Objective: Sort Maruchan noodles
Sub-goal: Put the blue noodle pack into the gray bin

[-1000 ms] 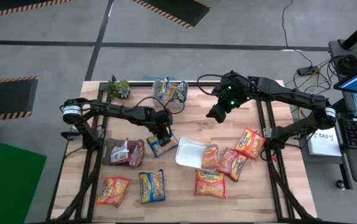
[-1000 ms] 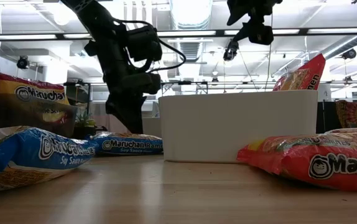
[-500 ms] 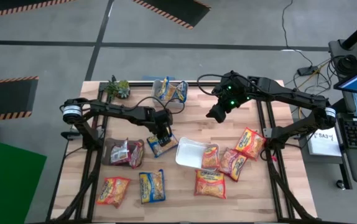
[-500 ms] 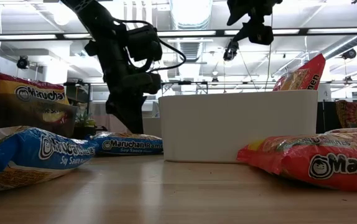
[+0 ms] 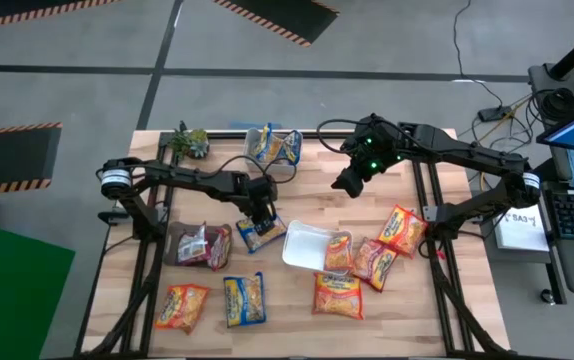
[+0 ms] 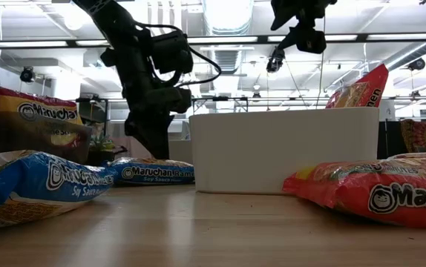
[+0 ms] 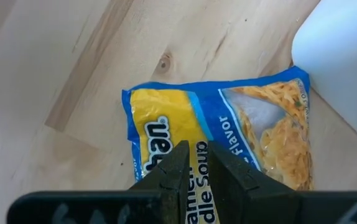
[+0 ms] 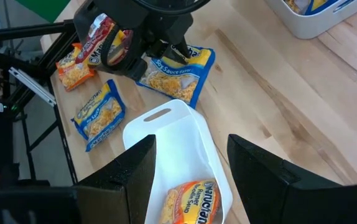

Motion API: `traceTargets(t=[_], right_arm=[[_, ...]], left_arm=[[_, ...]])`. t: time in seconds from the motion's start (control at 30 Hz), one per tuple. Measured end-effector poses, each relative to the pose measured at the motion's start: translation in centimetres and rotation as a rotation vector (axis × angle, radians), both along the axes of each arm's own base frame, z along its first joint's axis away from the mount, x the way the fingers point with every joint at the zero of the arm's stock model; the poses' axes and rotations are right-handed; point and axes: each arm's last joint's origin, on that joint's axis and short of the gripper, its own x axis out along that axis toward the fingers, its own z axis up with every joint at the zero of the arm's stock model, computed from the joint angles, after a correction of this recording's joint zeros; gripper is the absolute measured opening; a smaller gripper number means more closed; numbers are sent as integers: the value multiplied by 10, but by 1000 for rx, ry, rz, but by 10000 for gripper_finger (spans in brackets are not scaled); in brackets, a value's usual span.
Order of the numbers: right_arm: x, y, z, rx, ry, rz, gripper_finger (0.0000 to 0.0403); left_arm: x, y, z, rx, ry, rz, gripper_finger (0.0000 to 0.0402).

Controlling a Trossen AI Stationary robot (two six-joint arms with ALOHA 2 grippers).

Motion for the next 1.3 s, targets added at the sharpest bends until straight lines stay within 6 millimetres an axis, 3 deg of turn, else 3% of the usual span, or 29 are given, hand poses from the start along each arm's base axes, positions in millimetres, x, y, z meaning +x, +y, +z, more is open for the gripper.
traceTargets(t=[0.37,0.57,0.93,1.07,1.3], right_arm=[[0,0,0,0,0,0,187],[0,0,0,0,0,0,187],[0,-2,0,-20,6,-18,187],[3,-4,-4,-9,20,-29,187],[14,-8,-16,30,69,-54,187]], left_arm=[[-11,-2,-11,-13,70,-2,39],[-8,0,-14,3,13,31,39],[-6,48,1,33,-66,270,39],[-5,52,12,8,-25,163,39],[-5,29,13,-101,17,-96,39]])
